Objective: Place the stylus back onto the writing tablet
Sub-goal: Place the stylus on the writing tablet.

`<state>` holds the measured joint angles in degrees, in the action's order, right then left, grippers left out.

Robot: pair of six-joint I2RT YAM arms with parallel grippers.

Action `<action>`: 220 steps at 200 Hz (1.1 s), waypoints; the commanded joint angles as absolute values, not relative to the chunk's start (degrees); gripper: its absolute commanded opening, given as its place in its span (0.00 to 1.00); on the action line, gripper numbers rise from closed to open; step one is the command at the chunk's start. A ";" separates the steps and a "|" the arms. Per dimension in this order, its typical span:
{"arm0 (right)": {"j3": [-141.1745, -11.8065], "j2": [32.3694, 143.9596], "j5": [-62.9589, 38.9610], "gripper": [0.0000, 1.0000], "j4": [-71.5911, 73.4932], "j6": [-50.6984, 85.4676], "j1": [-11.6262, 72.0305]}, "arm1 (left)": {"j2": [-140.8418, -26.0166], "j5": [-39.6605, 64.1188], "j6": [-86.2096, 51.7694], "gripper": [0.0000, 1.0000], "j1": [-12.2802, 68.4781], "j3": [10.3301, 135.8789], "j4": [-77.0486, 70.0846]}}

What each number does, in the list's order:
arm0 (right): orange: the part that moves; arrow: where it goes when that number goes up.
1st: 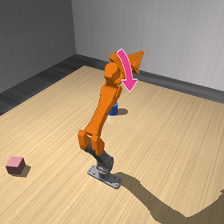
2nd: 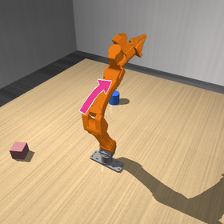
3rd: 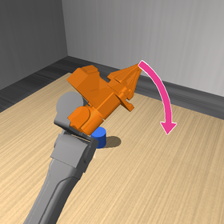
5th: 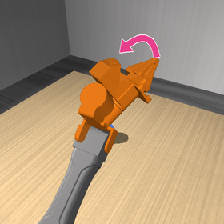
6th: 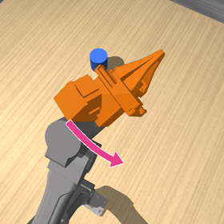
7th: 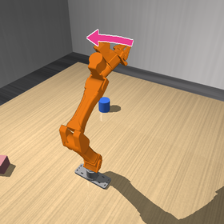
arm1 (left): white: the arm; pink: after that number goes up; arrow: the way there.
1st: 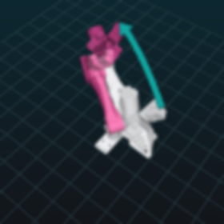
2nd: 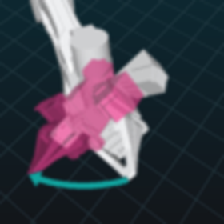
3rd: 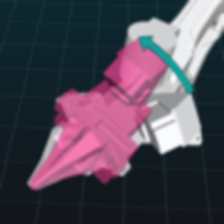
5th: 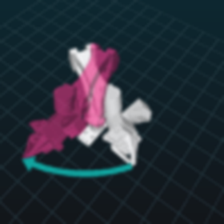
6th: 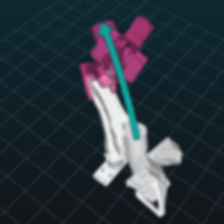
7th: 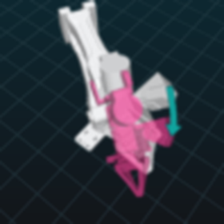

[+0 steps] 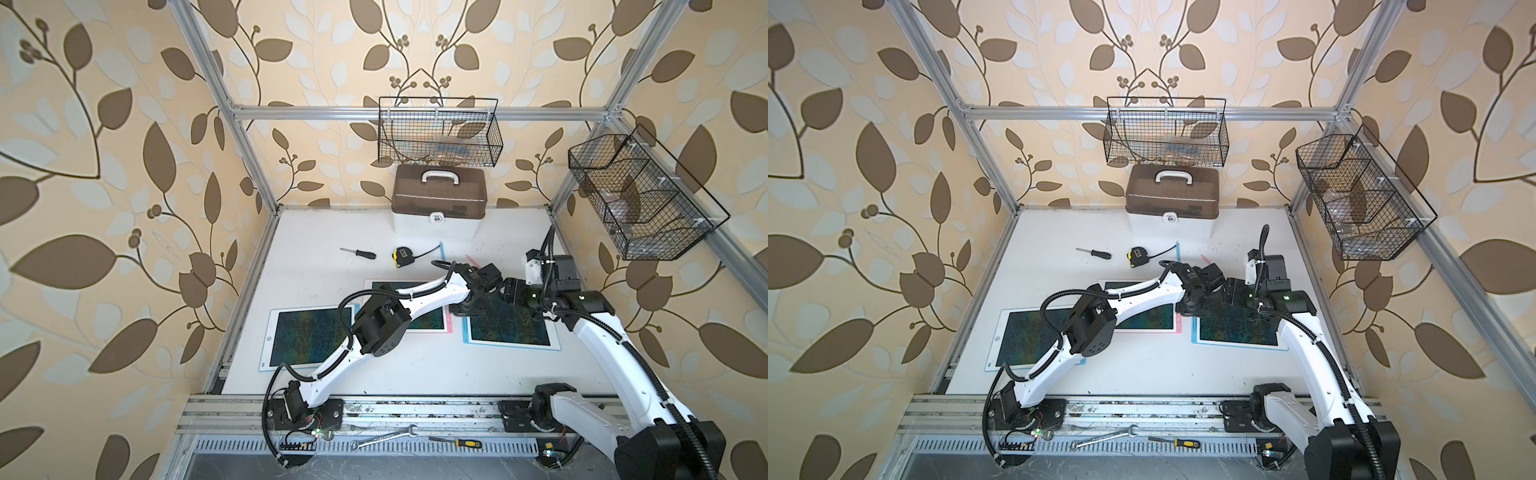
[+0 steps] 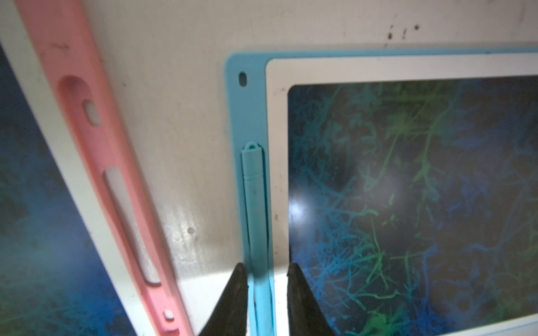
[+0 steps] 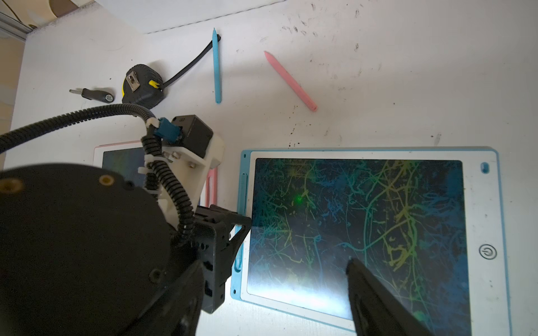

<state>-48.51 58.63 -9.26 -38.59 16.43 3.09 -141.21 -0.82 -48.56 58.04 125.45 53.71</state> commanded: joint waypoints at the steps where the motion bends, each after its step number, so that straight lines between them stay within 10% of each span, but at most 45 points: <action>1: -48.19 58.27 -10.72 0.77 -38.41 15.58 3.51 | -139.59 -0.77 -49.14 0.25 58.71 125.42 53.47; 83: -48.30 58.82 -10.57 0.77 -38.58 15.47 3.50 | -134.53 -0.03 -48.96 0.40 58.28 121.15 49.99; 220: -51.32 64.02 -2.51 0.73 -41.75 18.14 12.58 | -106.25 -9.26 -53.21 0.36 58.71 90.56 44.06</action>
<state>-48.86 62.50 -6.11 -40.64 15.94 9.61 -109.75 -6.50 -52.71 58.19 92.62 43.75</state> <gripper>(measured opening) 0.749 0.362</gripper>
